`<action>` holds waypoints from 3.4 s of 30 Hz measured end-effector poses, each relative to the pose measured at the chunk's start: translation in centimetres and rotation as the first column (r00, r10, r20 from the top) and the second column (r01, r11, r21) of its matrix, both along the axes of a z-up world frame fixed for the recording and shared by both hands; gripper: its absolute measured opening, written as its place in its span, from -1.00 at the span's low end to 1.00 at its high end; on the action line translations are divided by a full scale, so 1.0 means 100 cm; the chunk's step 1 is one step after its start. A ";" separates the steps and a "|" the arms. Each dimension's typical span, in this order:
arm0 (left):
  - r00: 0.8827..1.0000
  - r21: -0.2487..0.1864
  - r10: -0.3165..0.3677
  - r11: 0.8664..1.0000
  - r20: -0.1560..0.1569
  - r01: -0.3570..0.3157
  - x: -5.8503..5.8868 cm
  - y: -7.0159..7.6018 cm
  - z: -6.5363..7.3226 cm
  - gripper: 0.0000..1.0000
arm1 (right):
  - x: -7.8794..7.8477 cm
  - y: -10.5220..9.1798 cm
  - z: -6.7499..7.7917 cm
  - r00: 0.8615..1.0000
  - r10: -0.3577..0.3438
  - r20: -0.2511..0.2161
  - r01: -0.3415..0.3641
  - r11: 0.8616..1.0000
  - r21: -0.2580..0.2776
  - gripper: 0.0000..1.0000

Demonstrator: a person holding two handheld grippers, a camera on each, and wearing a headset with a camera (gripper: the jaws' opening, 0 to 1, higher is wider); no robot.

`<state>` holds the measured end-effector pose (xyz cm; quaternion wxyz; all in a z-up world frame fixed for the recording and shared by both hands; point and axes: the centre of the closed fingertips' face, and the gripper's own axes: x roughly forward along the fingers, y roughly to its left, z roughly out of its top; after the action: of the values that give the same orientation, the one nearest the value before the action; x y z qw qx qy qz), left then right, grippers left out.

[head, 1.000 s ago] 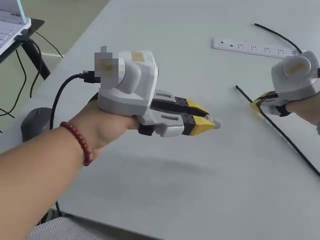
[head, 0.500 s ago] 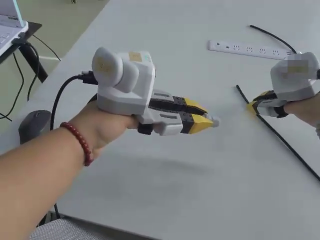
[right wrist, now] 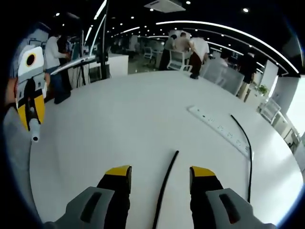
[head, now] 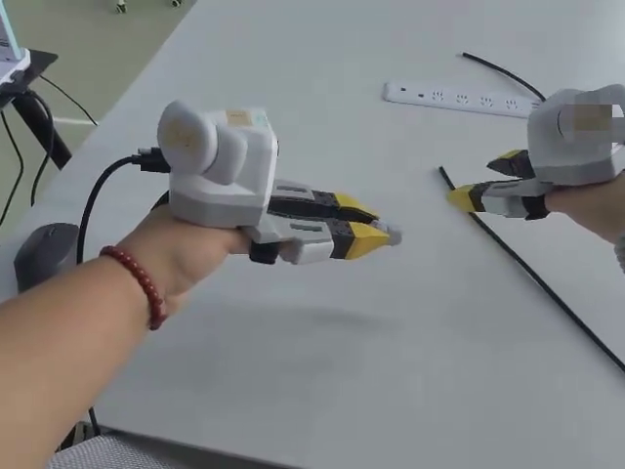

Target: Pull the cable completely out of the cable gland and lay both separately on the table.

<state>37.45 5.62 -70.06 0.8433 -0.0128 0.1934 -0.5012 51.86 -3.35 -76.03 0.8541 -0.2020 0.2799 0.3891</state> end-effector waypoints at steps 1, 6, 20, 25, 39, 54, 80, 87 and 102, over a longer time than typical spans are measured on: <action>1.000 -0.001 0.002 1.000 0.001 -0.002 0.000 0.000 0.000 -0.70 | -0.002 -0.001 0.002 1.000 -0.001 -0.002 0.001 1.000 0.003 -0.06; 1.000 0.000 0.011 1.000 -0.008 -0.011 0.000 0.002 -0.005 -0.70 | -0.012 -0.006 0.010 1.000 -0.010 0.000 0.010 0.999 0.038 0.01; 1.000 0.002 0.012 1.000 -0.007 -0.012 -0.002 0.001 -0.005 -0.70 | -0.053 -0.022 0.038 0.998 -0.044 0.038 0.038 0.989 0.141 0.52; 1.000 -0.007 0.020 1.000 -0.001 -0.020 -0.006 0.001 -0.003 -0.70 | -0.067 -0.030 0.049 0.997 -0.054 0.057 0.045 0.987 0.155 0.51; 0.998 -0.019 0.060 0.998 0.010 -0.059 -0.015 0.012 0.004 -0.70 | -0.146 -0.067 0.054 0.994 -0.110 0.025 0.103 0.976 0.193 0.55; 0.996 0.053 0.069 0.996 0.048 -0.072 0.003 0.008 -0.012 -0.70 | -0.183 -0.092 0.066 0.986 -0.157 0.051 0.145 0.971 0.188 0.54; 0.987 0.213 0.162 0.964 -0.003 -0.158 0.043 -0.003 -0.097 -0.69 | -0.182 -0.117 0.061 0.980 -0.193 0.037 0.186 0.971 0.149 0.51; 0.987 0.229 0.159 0.961 0.001 -0.155 0.040 -0.002 -0.103 -0.69 | -0.182 -0.117 0.062 0.982 -0.186 0.044 0.178 0.974 0.143 0.51; 0.985 0.180 0.171 0.968 0.036 -0.174 0.038 0.000 -0.087 -0.56 | -0.189 -0.119 0.056 0.982 -0.186 0.023 0.180 0.971 0.155 0.54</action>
<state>41.24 5.63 -78.76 0.8832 0.0527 0.2282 -0.4064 32.98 -15.22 -70.48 0.9043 -0.1171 0.2507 0.3250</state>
